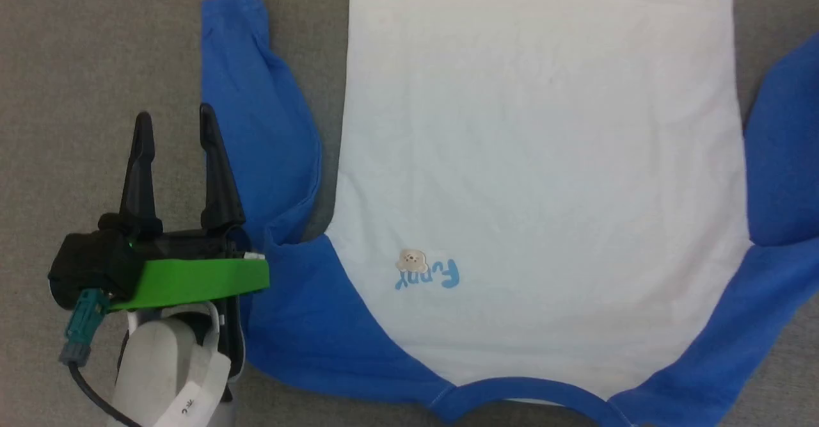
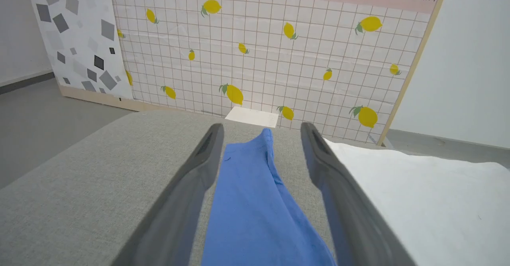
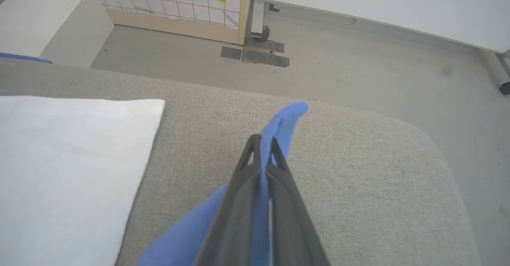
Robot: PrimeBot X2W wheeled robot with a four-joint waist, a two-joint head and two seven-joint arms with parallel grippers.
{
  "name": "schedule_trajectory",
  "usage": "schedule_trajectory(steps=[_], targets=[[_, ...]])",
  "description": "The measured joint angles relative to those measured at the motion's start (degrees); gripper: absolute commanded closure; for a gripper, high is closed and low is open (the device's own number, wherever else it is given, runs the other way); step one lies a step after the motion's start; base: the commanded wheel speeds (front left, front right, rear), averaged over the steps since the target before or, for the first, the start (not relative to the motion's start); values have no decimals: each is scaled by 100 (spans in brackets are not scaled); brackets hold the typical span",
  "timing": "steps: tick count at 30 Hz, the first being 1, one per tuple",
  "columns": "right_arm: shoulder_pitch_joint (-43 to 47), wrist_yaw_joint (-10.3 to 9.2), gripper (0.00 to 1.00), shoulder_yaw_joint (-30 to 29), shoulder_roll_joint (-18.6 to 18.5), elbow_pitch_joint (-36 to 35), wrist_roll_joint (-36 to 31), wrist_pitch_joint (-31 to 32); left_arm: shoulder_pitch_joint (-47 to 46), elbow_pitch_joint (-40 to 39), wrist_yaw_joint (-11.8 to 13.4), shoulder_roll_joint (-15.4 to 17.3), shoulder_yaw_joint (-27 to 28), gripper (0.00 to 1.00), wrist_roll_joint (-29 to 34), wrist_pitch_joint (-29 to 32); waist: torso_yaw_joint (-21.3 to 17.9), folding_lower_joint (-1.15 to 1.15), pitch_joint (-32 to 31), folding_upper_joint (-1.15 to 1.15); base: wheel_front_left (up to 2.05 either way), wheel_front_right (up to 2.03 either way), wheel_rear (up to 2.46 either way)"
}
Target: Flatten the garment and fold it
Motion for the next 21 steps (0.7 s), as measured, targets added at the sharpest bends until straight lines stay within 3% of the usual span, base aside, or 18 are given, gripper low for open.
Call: schedule_trajectory(steps=[6, 11, 16, 21], targets=[[586, 0, 100, 59, -213, -880, 413, -73, 376, 105, -73, -3, 174, 0, -4, 0, -153, 0, -619, 0, 0, 0, 0], [1191, 0, 100, 543, -226, -2029, 805, 290, 633, 146, -136, -4, 256, 0, -5, -1, -286, -1, -1125, 0, 0, 0, 0], [1857, 0, 100, 1246, 59, -3232, 1263, 730, 784, 167, -189, -5, 271, 0, -5, -1, -391, -1, -1580, 0, 0, 0, 0], [2328, 0, 100, 2137, 447, -3755, 1593, 918, 868, 189, -214, -7, 320, 0, -11, -4, -424, -1, -1871, 0, 0, 0, 0]])
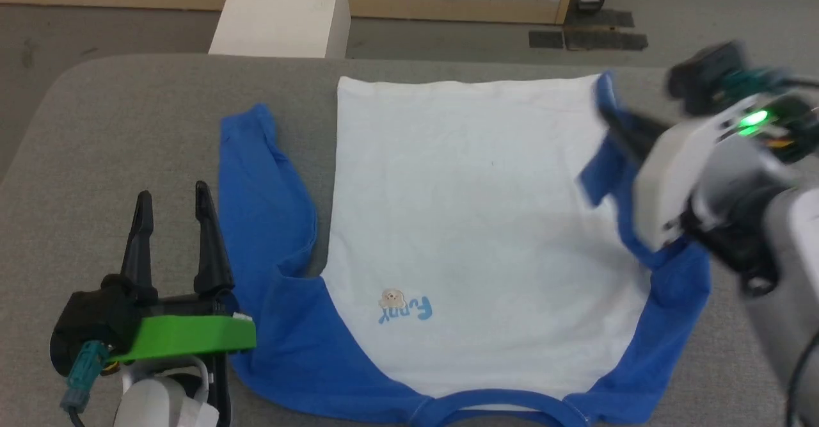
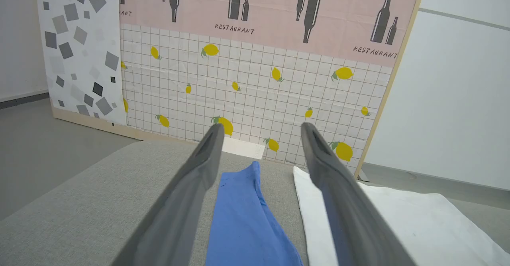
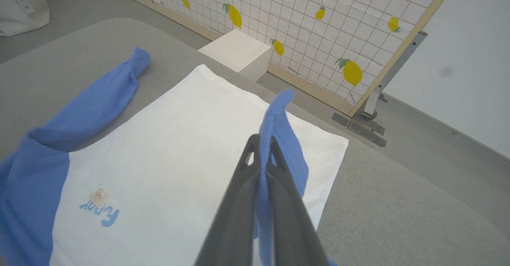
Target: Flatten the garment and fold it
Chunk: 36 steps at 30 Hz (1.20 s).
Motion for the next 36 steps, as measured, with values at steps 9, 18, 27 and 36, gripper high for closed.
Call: schedule_trajectory(steps=[9, 18, 27, 36], targets=[[284, 0, 100, 1831, 594, 432, 321, -10, 33, 5, -20, 0, 7, 0, -59, -1, 225, 0, -57, 0, 0, 0, 0], [338, 0, 100, 3314, 609, 968, 615, -59, 31, 5, 57, 0, -53, 0, -240, 0, 372, 0, 132, 0, 0, 0, 0], [335, 0, 0, 3367, 485, 1144, 1054, -314, 32, 12, 104, 0, -34, 0, -261, -1, 273, 0, 182, 0, 0, 0, 0], [356, -1, 0, 750, 465, 740, 1377, -1445, 36, 79, 97, -1, 40, 0, -207, -1, -54, 0, 93, 0, 0, 0, 0]])
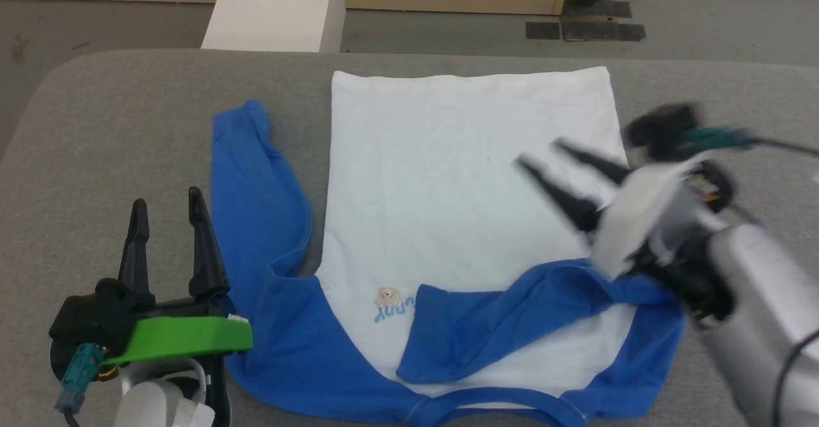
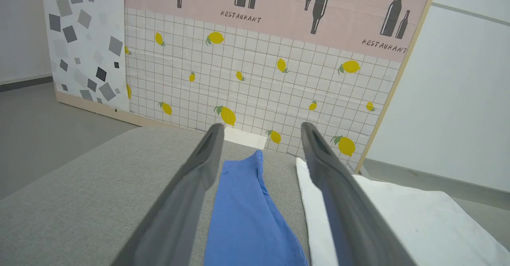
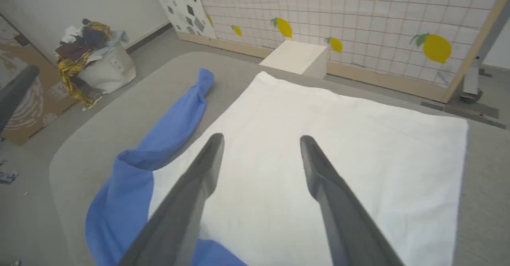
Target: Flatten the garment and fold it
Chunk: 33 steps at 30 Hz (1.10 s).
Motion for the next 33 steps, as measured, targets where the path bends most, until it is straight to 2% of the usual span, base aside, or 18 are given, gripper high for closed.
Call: schedule_trajectory(steps=[6, 9, 15, 17, 20, 26, 29, 33], targets=[[454, 0, 0, -2250, 89, 77, -444, -226, 2, 111, -12, 0, -19, 0, 1, 0, -166, 0, -70, 0, 0, 0, 0], [724, -1, 0, -2908, 190, 56, -711, -120, 2, 200, -10, 0, -30, 0, -10, 0, -207, 0, -75, 0, 0, 0, 0], [1054, 0, 0, -3631, 477, -307, -1004, 186, -142, 688, 56, 1, -82, 0, -194, 185, -215, 0, 67, 0, 0, 0, 0], [1073, 0, 0, -3798, 510, -482, -1081, 293, -491, 833, 89, 59, -75, 0, -255, 537, -202, 0, 160, 0, 0, 0, 0], [1072, 0, 0, -3949, 522, -759, -1169, 504, -1361, 1057, 155, 283, -30, 0, -403, 1404, -182, 0, 353, 0, 0, 0, 0], [851, 0, 0, -4092, 537, -1247, -1176, 771, -3183, 1925, 281, 1034, 11, 0, -514, 3518, -182, 1, 913, 0, 0, 0, 0], [701, 0, 0, -4062, 515, -1384, -1172, 831, -3740, 2204, 434, 1323, 110, 0, -531, 4218, -216, 1, 1224, 0, 0, 0, 0], [660, 0, 0, -4045, 479, -1486, -1158, 839, -4240, 2370, 506, 1644, 91, 0, -491, 4800, -292, 1, 1642, 0, 0, 0, 0]])
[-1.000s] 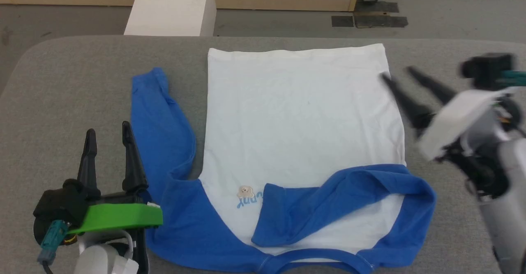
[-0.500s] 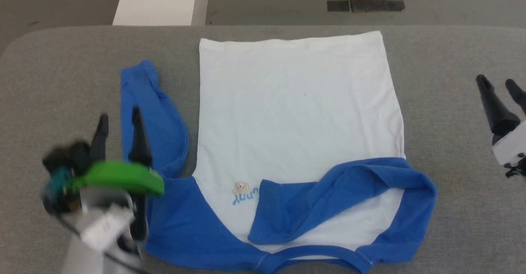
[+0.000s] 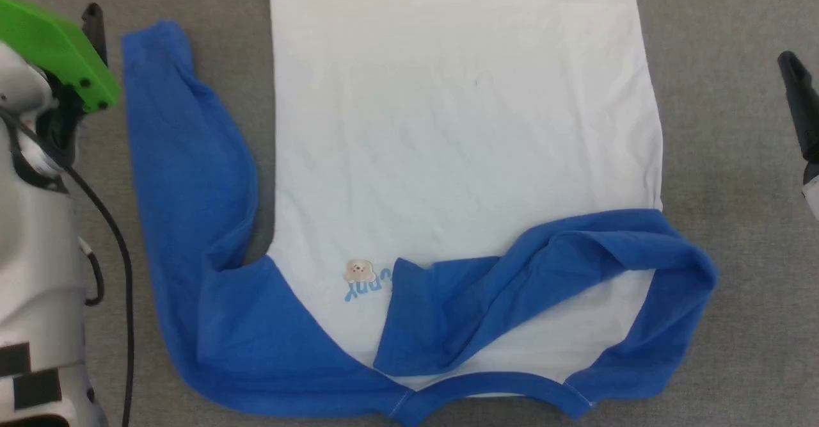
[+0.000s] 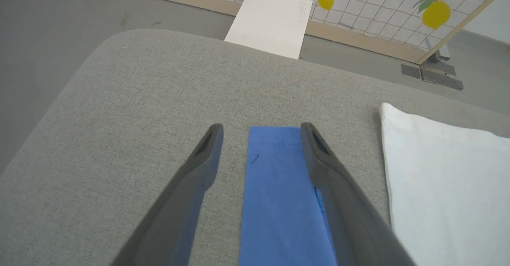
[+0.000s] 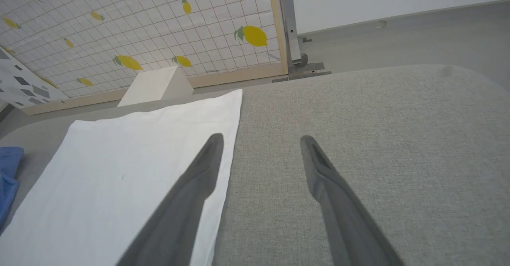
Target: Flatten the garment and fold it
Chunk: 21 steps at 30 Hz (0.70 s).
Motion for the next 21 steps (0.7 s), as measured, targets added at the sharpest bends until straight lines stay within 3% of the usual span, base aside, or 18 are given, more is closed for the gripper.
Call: schedule_trajectory(steps=[9, 16, 17, 18, 19, 21], targets=[[-41, 0, 0, -55, -102, -113, 67, -9, -210, 203, 246, 245, -169, 0, 155, 866, -163, 0, 753, 0, 0, 0, 0], [-59, 0, 0, -58, -123, -138, 103, -15, -386, 176, 470, 382, -175, 0, 89, 1956, -228, 0, 1082, 0, 0, 0, 0], [-60, 0, 0, -57, -123, -138, 103, -16, -415, 124, 483, 394, -157, 61, 47, 2085, -230, 0, 1103, 0, 0, 0, 0], [-60, 0, 0, -57, -123, -138, 103, -15, -415, 70, 483, 397, -142, 89, 9, 2149, -229, 0, 1117, 0, 0, 0, 0], [-60, 0, 0, -57, -124, -138, 103, -16, -408, 10, 480, 399, -134, 100, -24, 2201, -225, 0, 1129, 0, 0, 0, 0], [-60, 0, 0, -57, -123, -138, 103, -16, -382, -104, 430, 396, -130, 100, -48, 2199, -216, 0, 1141, 0, 0, 0, 0]])
